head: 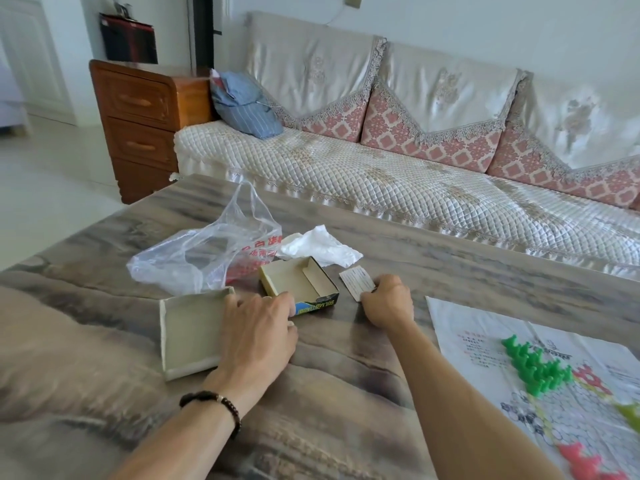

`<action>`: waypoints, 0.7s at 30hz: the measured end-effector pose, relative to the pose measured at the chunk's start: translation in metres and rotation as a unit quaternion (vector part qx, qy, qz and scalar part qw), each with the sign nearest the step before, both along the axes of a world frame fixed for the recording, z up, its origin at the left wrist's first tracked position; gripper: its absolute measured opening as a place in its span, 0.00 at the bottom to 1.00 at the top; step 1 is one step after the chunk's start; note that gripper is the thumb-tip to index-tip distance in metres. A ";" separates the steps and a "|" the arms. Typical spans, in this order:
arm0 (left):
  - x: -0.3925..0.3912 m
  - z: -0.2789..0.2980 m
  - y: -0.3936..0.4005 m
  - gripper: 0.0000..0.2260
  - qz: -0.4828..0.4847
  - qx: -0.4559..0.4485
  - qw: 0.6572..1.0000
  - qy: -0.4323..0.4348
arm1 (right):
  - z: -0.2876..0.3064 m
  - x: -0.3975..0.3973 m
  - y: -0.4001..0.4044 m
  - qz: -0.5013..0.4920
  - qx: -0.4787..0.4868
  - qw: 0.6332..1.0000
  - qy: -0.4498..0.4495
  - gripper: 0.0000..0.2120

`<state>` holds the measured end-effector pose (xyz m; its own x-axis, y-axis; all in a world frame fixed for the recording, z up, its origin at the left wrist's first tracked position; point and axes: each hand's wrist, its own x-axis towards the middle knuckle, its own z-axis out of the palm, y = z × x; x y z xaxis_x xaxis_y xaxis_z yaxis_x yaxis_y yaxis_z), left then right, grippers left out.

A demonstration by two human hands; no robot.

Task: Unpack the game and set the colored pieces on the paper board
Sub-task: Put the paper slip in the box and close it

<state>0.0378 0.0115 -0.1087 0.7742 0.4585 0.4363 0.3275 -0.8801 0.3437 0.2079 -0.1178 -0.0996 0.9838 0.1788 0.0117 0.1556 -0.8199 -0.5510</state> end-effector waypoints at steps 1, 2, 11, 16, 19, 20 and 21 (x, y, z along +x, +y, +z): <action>-0.001 0.001 -0.001 0.05 -0.002 -0.002 1.000 -0.011 | 0.001 -0.001 -0.003 0.001 0.025 1.000 0.005 0.11; -0.003 0.003 -0.001 0.06 -0.005 -0.008 1.000 -0.024 | 0.003 -0.004 -0.008 0.000 0.056 0.998 0.010 0.09; -0.059 0.039 0.027 0.05 -0.042 -0.094 0.994 -0.036 | 0.047 -0.056 -0.009 0.029 0.237 0.970 0.037 0.06; -0.103 0.040 0.061 0.07 -0.016 -0.129 0.991 -0.033 | 0.037 -0.111 0.040 0.160 0.192 0.965 0.074 0.16; -0.114 0.040 0.076 0.09 0.006 -0.100 0.995 -0.022 | 0.033 -0.134 0.067 0.192 0.176 0.963 0.076 0.14; -0.115 0.039 0.079 0.09 0.008 -0.097 0.995 -0.017 | 0.033 -0.139 0.073 0.197 0.170 0.962 0.080 0.14; -0.115 0.039 0.082 0.10 0.006 -0.096 0.995 -0.013 | 0.033 -0.144 0.079 0.203 0.161 0.962 0.084 0.14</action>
<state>-0.0773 0.0933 -0.0702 0.7576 0.5450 0.3592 0.3274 -0.7934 0.5132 0.0643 -0.0391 -0.0670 0.8262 0.5629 -0.0229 0.3132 -0.4927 -0.8119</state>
